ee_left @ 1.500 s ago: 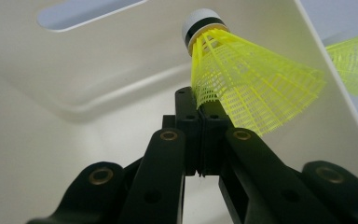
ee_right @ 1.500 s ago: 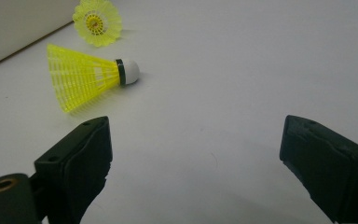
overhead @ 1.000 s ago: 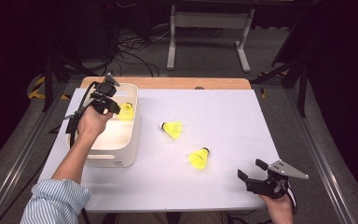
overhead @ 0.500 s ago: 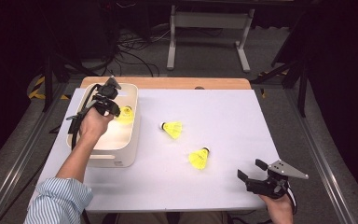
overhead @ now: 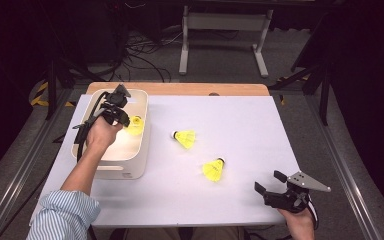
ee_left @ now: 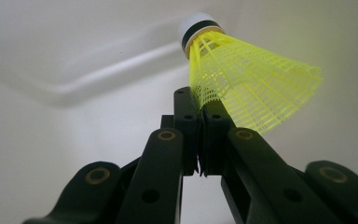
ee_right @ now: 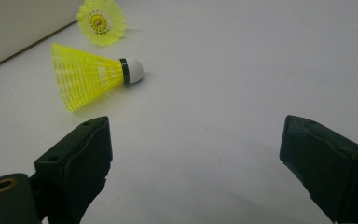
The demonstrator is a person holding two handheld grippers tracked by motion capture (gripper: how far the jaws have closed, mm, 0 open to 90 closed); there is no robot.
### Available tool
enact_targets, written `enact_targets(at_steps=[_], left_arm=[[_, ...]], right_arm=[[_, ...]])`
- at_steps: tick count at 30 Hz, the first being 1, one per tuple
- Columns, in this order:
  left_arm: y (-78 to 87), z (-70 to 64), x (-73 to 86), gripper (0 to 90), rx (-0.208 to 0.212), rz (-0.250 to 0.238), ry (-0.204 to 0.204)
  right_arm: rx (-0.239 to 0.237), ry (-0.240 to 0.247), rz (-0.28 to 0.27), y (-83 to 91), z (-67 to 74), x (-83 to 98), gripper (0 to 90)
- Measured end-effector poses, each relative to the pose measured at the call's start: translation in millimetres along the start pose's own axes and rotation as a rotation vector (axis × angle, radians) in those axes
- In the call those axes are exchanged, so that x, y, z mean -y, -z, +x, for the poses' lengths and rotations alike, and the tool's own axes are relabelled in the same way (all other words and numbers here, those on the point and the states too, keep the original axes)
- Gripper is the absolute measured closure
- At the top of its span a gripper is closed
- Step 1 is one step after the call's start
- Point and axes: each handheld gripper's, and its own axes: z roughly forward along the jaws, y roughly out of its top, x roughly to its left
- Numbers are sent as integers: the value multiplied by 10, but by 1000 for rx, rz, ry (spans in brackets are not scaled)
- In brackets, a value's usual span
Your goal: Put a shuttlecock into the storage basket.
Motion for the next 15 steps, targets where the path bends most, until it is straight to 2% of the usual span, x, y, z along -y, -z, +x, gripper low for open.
enact_targets(at_steps=[3, 6, 9, 10, 11, 12, 15], left_arm=[[1, 1, 1, 864, 3, -1, 1], [8, 3, 2, 722, 8, 2, 10], [34, 4, 8, 631, 18, -7, 13], [46, 5, 11, 631, 22, -11, 15], [57, 4, 15, 567, 22, -16, 18], [70, 1, 20, 567, 20, -17, 18], [107, -12, 39, 488, 15, -29, 15]], right_arm=[[-1, 0, 0, 0, 1, 0, 97], [-2, 1, 0, 1, 1, 0, 97], [-3, 3, 0, 0, 1, 0, 97], [-4, 3, 0, -1, 1, 0, 96], [-4, 3, 1, -3, 3, -1, 96], [-4, 3, 1, -3, 3, -1, 96], [-4, 5, 1, -3, 5, -1, 97]])
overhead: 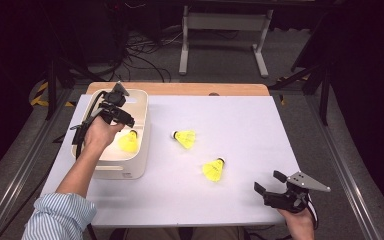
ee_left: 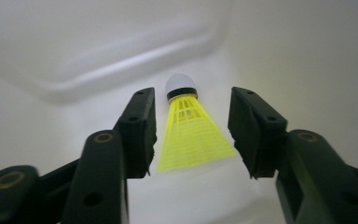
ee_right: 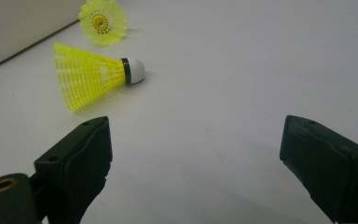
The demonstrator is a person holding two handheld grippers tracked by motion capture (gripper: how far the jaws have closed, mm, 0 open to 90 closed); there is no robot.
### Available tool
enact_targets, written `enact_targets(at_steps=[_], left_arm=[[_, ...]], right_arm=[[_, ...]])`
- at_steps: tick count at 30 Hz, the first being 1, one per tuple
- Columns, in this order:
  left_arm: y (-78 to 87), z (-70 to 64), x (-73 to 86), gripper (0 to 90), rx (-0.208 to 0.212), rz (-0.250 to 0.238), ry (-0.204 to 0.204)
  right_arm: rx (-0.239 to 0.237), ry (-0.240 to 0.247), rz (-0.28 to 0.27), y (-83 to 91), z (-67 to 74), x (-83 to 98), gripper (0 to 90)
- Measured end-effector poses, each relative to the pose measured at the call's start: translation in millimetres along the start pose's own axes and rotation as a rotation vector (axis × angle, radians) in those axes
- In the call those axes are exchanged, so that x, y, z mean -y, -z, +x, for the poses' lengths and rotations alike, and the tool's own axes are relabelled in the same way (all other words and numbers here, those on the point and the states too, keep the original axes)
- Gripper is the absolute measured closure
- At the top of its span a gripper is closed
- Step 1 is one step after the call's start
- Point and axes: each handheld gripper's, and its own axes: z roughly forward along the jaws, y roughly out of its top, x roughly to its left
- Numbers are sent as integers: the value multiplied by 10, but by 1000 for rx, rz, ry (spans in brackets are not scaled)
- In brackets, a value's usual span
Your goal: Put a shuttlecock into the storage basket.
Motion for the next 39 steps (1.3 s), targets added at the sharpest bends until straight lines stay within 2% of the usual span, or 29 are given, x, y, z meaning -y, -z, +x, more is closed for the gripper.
enact_targets(at_steps=[5, 8, 11, 17, 22, 31, 39], left_arm=[[51, -21, 26, 406, 5, -13, -4], [89, -40, 40, 379, -6, -28, -16], [143, -61, 62, 366, 7, -54, -20], [228, -99, 109, 349, 32, -71, -37], [305, -162, 139, 345, 43, -112, -64], [386, -259, 188, 351, 46, -132, -94], [462, -367, 229, 368, 69, -164, -124]], right_arm=[[1, -1, 0, -1, 0, 0, 96], [2, -2, 0, -1, 1, 0, 96], [1, -1, 0, -1, 0, 0, 96], [1, -2, -1, 2, -1, 1, 97], [1, -3, -2, 3, -1, 0, 96], [2, -5, -3, 5, 3, 0, 96], [2, -4, -4, 5, 2, 0, 96]])
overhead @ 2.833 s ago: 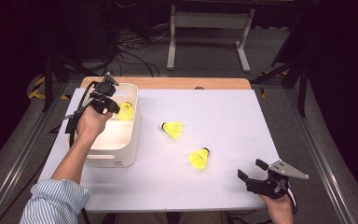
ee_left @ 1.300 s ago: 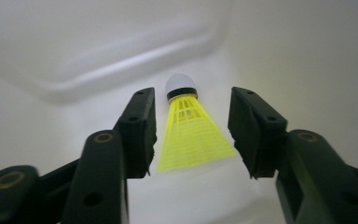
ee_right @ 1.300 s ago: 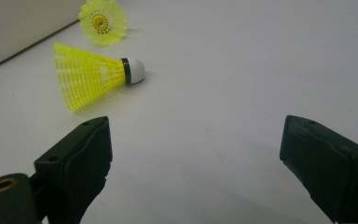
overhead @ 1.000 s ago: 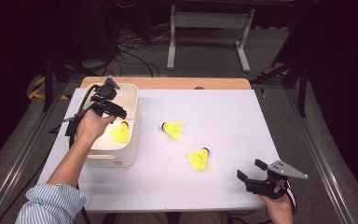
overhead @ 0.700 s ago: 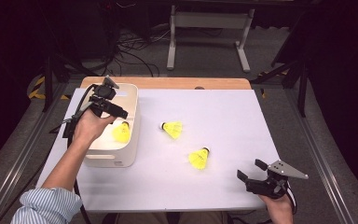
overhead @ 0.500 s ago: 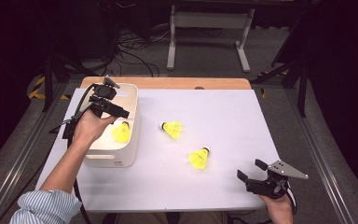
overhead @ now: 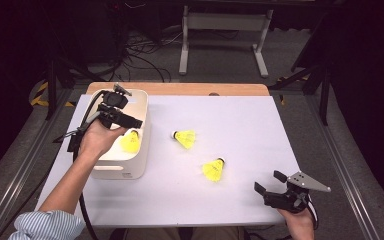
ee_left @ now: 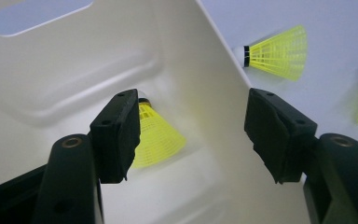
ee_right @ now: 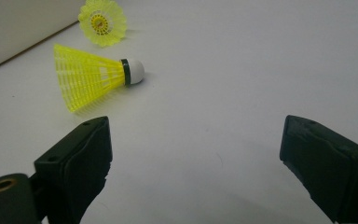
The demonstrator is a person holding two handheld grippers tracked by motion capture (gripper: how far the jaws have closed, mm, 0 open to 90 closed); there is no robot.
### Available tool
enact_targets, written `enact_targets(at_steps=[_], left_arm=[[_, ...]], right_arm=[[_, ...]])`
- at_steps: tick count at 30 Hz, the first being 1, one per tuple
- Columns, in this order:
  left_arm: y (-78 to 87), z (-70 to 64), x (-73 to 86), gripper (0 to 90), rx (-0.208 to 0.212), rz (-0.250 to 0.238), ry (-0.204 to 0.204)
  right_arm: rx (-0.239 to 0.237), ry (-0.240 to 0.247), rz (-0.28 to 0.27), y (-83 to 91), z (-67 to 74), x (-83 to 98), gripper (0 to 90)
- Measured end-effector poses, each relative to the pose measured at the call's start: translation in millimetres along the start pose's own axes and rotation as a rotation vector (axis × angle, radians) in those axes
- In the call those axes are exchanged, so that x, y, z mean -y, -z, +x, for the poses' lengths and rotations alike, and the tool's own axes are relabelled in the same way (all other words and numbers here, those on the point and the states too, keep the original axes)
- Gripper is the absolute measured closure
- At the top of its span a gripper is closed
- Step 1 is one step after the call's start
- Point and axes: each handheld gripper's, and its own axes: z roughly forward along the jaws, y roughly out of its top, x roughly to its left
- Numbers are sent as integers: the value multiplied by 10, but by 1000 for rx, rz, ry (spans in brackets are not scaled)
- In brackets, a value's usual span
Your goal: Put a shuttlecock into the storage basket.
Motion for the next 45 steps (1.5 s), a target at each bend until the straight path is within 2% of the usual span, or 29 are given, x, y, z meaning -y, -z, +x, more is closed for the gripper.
enact_targets(at_steps=[7, 10, 25, 32, 40, 45], left_arm=[[57, -137, 3, 370, 27, -20, -39], [65, -184, -4, 370, 26, -24, -57], [90, -414, -48, 361, 68, -41, -90], [59, -479, -65, 354, 74, -35, -104], [57, -602, -73, 353, 94, -57, -115], [30, -692, -89, 353, 95, -51, -145]], right_arm=[[1, -5, -1, 0, -4, 0, 96], [1, -8, -4, 0, -1, -3, 96], [4, -5, -3, 0, 10, -7, 96], [1, -6, -2, -12, 12, -14, 96], [2, -7, -5, -8, 9, -14, 95], [1, -8, -3, -9, 10, -12, 95]])
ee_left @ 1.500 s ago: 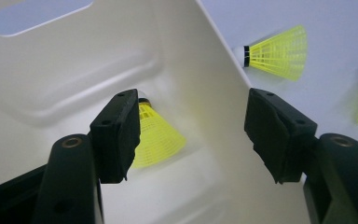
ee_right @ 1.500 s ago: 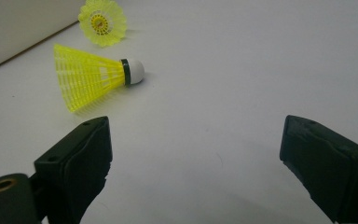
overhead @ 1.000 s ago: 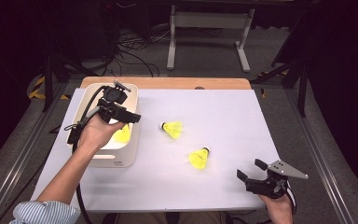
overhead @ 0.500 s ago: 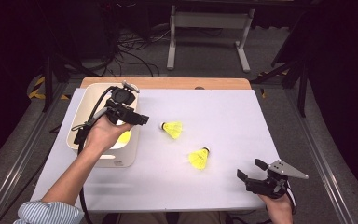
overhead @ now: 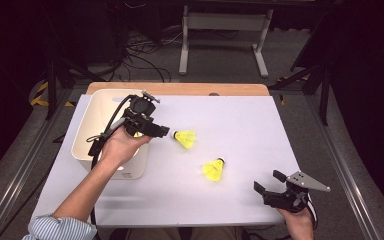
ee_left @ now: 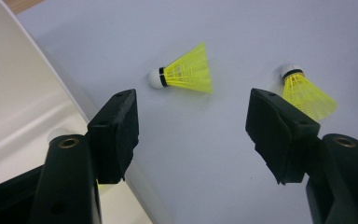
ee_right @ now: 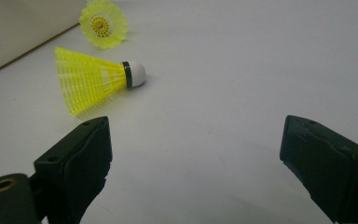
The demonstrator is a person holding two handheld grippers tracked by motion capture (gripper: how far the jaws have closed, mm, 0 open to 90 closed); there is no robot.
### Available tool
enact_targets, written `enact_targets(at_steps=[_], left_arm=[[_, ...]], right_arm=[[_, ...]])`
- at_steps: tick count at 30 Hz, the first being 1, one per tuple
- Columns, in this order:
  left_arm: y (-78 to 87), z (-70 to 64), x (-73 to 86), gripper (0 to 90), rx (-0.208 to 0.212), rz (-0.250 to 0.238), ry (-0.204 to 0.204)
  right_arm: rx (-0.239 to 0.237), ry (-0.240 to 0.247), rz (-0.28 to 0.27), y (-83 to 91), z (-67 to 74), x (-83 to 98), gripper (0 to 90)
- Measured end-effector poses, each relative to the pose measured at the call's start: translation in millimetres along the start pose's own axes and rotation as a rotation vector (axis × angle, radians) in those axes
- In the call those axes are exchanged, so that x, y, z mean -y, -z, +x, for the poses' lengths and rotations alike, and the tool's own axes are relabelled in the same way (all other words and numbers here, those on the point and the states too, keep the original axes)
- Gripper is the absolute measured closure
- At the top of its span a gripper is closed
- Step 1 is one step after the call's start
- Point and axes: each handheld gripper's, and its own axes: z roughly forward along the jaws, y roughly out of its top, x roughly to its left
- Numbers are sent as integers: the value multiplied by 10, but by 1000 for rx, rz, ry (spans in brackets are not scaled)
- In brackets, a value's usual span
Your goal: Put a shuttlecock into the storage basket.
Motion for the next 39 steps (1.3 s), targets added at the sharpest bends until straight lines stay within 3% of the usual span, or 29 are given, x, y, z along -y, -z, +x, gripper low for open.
enact_targets(at_steps=[9, 23, 39], left_arm=[[-96, -202, -40, 354, 3, -1, -37], [-268, -381, -112, 352, 30, 21, -61], [-493, -481, -191, 354, 22, 47, -61]], right_arm=[[-3, 2, -9, 40, 1, 11, 96], [-9, 6, -8, 36, 3, 9, 96], [-12, 6, -6, 36, 5, 8, 96]])
